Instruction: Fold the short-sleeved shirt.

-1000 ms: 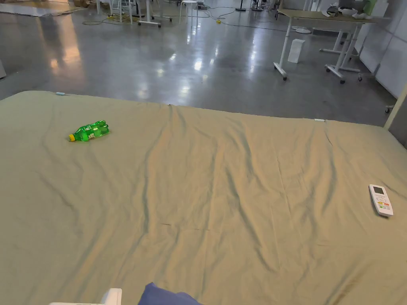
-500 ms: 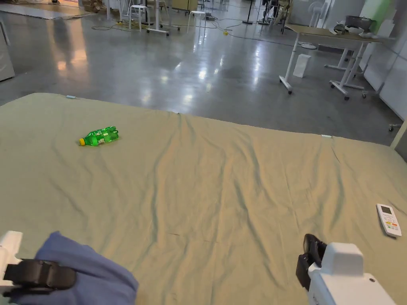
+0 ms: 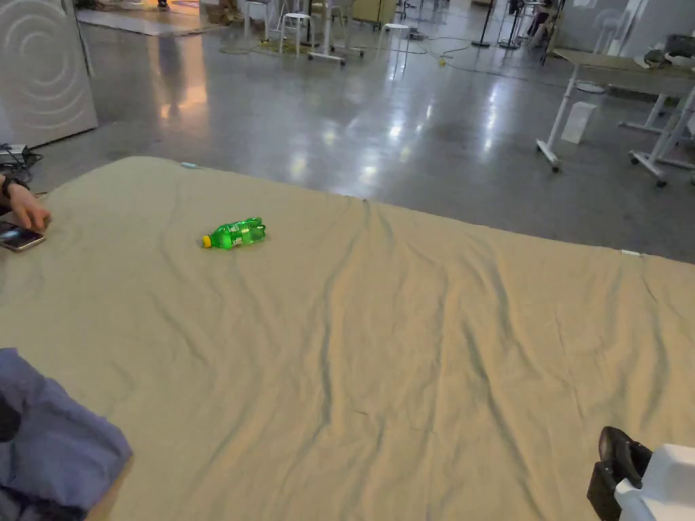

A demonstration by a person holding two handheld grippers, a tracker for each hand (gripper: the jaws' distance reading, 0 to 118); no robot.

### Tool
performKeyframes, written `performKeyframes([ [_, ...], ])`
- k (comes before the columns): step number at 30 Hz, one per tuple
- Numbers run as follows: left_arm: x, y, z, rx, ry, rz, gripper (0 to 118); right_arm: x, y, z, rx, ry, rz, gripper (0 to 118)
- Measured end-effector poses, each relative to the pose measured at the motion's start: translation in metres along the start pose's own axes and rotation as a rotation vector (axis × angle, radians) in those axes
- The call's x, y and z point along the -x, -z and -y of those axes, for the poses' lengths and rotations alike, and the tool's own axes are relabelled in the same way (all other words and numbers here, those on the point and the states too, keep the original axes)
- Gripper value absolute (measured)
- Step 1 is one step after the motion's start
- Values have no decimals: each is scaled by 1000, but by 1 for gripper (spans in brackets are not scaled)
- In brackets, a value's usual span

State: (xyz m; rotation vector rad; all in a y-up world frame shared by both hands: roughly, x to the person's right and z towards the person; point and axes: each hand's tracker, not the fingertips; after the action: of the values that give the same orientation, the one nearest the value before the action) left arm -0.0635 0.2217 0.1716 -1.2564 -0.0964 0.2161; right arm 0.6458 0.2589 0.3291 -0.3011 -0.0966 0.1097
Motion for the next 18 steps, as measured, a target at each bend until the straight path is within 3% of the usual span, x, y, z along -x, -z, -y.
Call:
performKeyframes([
  [2, -2, -1, 2, -4, -20, -20, 30, 2, 2, 2, 8, -1, 1, 0],
  [7, 5, 6, 7, -50, -31, -160, 65, 6, 2, 0, 17, -3, -6, 0],
  [13, -30, -19, 26, -174, -18, -303, 68, 6, 3, 0, 14, -2, -11, 0],
  [18, -41, -9, 22, -327, 45, -234, 68, 5, 5, 3, 12, 13, -16, 0],
])
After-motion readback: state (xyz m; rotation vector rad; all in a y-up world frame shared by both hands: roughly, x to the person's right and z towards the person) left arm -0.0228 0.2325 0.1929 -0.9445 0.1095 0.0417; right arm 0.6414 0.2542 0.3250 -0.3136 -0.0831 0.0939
